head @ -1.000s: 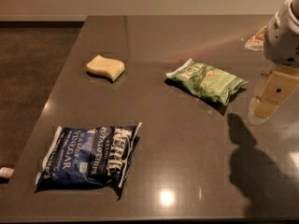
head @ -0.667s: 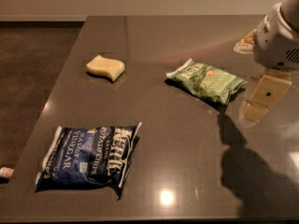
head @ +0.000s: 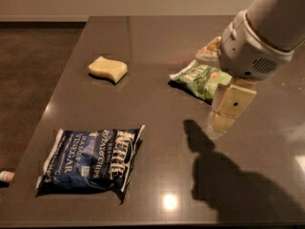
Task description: Move blue chip bag near green jalapeno chip bag
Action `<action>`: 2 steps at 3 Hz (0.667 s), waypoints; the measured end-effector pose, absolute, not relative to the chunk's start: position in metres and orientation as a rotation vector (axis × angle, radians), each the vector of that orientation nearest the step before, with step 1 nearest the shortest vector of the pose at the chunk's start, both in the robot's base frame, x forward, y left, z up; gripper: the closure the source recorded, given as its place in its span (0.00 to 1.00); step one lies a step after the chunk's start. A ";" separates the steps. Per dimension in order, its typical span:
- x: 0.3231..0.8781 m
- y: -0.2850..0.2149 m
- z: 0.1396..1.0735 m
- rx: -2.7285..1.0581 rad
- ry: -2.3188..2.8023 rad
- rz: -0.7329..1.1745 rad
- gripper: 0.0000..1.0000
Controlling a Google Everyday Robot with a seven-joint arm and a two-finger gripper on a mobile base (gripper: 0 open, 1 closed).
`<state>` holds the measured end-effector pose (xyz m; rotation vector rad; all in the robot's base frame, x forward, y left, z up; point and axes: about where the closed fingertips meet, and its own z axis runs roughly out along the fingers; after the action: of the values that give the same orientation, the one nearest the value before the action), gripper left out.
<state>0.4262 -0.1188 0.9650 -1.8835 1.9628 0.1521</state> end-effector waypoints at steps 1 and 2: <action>0.418 -0.072 0.960 -1.962 1.858 0.244 0.00; 0.407 -0.034 0.946 -2.065 1.784 0.300 0.00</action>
Offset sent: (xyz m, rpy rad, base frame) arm -0.0330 0.1294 -0.0472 0.0279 0.1172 0.3259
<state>0.4069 -0.0338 0.9462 -2.0647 1.7837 0.3001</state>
